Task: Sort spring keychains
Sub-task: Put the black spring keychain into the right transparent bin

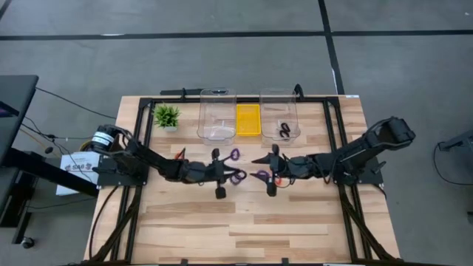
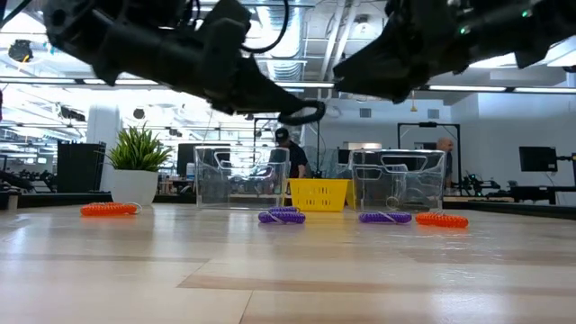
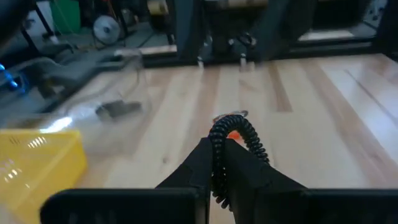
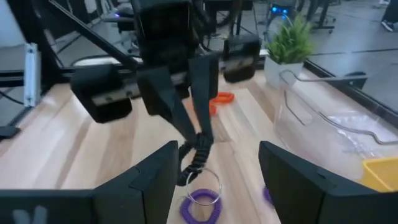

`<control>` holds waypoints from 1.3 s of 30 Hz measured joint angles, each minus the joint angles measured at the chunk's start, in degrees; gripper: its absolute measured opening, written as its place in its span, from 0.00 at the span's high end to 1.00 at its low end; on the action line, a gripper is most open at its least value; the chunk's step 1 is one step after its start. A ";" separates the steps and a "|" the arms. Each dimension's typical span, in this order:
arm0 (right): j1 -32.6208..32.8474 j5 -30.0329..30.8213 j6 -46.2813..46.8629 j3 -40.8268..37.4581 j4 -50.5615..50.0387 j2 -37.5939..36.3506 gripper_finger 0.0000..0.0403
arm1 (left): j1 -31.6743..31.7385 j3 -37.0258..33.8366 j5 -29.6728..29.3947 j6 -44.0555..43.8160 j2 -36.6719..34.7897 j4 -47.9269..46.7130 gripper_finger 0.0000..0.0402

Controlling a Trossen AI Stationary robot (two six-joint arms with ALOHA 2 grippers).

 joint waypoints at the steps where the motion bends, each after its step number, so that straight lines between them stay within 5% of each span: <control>1: -0.30 -0.04 0.00 0.00 0.00 0.38 0.46 | 0.95 0.55 0.97 0.81 0.00 0.00 0.93; 6: -1.32 -0.12 0.02 0.00 -0.14 2.82 0.46 | 5.35 3.76 7.29 3.65 -0.15 0.08 0.93; 13: -1.44 -0.36 -0.58 0.00 -0.59 4.82 0.46 | 6.75 2.66 23.60 -0.97 -0.18 -6.48 0.93; 27: -0.93 -16.88 -6.08 0.00 -2.39 4.78 0.46 | 2.59 2.06 23.61 -0.42 -0.24 1.69 0.92; 39: -0.69 -16.61 -6.05 0.00 -2.43 4.75 0.46 | 2.45 2.06 24.99 -0.40 -0.24 3.15 0.91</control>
